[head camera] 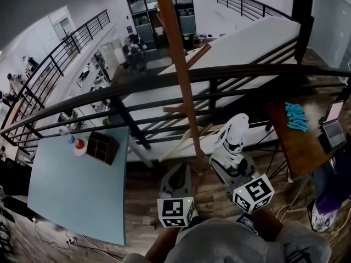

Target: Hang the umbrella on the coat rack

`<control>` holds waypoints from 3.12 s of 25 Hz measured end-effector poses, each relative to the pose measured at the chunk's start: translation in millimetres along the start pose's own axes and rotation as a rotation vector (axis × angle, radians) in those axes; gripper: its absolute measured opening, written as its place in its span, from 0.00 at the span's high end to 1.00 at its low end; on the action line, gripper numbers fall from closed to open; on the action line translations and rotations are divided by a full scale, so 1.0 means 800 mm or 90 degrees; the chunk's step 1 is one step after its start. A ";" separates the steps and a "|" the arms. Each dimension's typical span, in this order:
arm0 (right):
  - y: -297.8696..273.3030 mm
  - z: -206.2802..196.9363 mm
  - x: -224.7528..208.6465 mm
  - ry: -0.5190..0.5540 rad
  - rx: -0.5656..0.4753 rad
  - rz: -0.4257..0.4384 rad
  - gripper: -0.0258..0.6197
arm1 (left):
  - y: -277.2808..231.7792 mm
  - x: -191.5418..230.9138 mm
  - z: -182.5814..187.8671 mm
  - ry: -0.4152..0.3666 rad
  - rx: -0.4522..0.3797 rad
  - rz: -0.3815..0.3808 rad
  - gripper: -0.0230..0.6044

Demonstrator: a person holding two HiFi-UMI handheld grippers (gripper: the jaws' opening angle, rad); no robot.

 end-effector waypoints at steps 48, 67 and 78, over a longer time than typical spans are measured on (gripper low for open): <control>0.014 0.363 -0.071 0.075 -0.109 0.087 0.59 | -0.016 0.064 0.210 -0.023 -0.075 0.025 0.92; 0.001 0.555 -0.069 0.168 -0.113 0.101 0.59 | -0.002 0.060 0.293 0.007 -0.141 0.016 0.92; -0.028 0.546 -0.085 0.149 -0.071 0.117 0.59 | -0.018 0.062 0.286 0.019 -0.139 0.015 0.92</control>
Point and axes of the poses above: the fingertips, and each gripper's own axes: y backward along the fingers, x to its left, z out of its top, the point moved 2 cm from there along y, backward along the fingers, and after that the axes turned 15 degrees about x, right-handed, at the moved point
